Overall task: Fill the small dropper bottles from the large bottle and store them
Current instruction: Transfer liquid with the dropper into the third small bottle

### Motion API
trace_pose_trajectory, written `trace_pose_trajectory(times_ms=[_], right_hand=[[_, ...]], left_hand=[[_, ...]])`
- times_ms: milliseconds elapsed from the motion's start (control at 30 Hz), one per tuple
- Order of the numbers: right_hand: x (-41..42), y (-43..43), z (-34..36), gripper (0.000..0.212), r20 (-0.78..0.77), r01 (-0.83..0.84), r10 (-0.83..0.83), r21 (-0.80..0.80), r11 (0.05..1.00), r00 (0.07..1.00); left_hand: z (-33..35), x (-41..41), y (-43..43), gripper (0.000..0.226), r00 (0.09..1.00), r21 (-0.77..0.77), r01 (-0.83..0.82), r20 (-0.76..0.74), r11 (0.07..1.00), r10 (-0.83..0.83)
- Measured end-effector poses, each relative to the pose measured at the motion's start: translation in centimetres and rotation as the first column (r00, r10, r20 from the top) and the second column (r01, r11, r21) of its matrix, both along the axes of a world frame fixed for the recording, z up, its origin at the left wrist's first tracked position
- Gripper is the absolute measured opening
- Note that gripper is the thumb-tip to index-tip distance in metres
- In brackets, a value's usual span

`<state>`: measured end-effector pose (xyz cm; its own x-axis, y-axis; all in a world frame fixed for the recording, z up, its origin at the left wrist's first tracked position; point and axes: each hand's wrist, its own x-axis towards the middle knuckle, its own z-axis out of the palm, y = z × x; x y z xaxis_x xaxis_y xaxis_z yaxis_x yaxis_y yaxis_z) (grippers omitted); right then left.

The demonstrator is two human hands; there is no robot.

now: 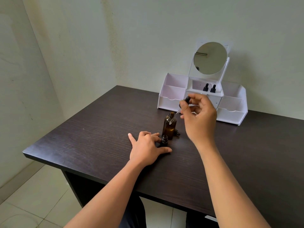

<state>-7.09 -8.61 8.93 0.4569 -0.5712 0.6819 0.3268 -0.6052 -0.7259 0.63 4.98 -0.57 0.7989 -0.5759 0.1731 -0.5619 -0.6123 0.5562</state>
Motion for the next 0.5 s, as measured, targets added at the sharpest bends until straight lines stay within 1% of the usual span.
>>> trace_pose_trajectory(times_ms=[100, 200, 500], right_hand=[[0.6, -0.7, 1.1, 0.021, 0.064, 0.044, -0.043, -0.013, 0.999, 0.997], [1.2, -1.2, 2.0, 0.02, 0.094, 0.049, -0.046, -0.03, 0.998, 0.995], [2.5, -1.6, 1.6, 0.016, -0.021, 0.007, -0.008, -0.055, 0.998, 1.0]], left_hand=[[-0.1, 0.0, 0.0, 0.064, 1.0, -0.008, 0.002, -0.013, 1.0, -0.002], [0.0, 0.0, 0.0, 0.063, 1.0, -0.004, 0.003, -0.01, 1.0, -0.003], [0.1, 0.1, 0.0, 0.064, 1.0, 0.016, 0.001, -0.003, 1.0, 0.0]])
